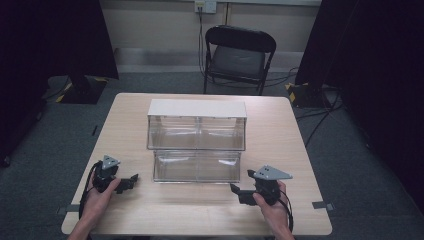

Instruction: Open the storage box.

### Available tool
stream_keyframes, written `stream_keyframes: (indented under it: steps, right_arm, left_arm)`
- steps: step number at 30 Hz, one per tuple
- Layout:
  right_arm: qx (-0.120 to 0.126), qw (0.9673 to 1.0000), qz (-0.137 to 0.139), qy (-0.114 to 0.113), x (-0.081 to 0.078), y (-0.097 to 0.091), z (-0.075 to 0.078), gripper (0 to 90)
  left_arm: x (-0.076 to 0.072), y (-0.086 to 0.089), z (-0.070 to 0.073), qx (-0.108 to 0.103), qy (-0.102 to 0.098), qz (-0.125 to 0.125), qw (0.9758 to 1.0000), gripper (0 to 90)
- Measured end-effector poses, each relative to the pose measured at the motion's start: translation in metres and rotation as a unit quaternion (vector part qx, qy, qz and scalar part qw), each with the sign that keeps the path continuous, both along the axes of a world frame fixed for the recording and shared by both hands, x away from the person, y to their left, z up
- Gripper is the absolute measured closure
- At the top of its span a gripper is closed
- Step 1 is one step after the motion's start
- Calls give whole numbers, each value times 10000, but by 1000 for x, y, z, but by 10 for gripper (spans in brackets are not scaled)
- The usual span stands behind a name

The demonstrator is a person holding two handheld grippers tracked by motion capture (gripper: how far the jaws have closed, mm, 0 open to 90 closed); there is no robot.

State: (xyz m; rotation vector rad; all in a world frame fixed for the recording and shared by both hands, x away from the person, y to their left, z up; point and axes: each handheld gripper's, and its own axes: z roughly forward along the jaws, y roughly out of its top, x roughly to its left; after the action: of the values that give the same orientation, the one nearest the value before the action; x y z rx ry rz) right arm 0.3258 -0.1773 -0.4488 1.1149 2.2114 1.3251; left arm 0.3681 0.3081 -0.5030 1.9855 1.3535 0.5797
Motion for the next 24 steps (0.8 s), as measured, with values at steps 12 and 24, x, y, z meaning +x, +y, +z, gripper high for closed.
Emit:
stream_keyframes:
  steps: [12, 24]
  right_arm:
    - [63, 10000, 28, -17, -1, -1, 2, 170]
    - [91, 9999, 47, -55, -1, -1, 3, 171]
  left_arm:
    - [0, 0, 0, -2, -3, -1, 10000, 63]
    - [0, 0, 0, -2, -3, -1, 10000, 62]
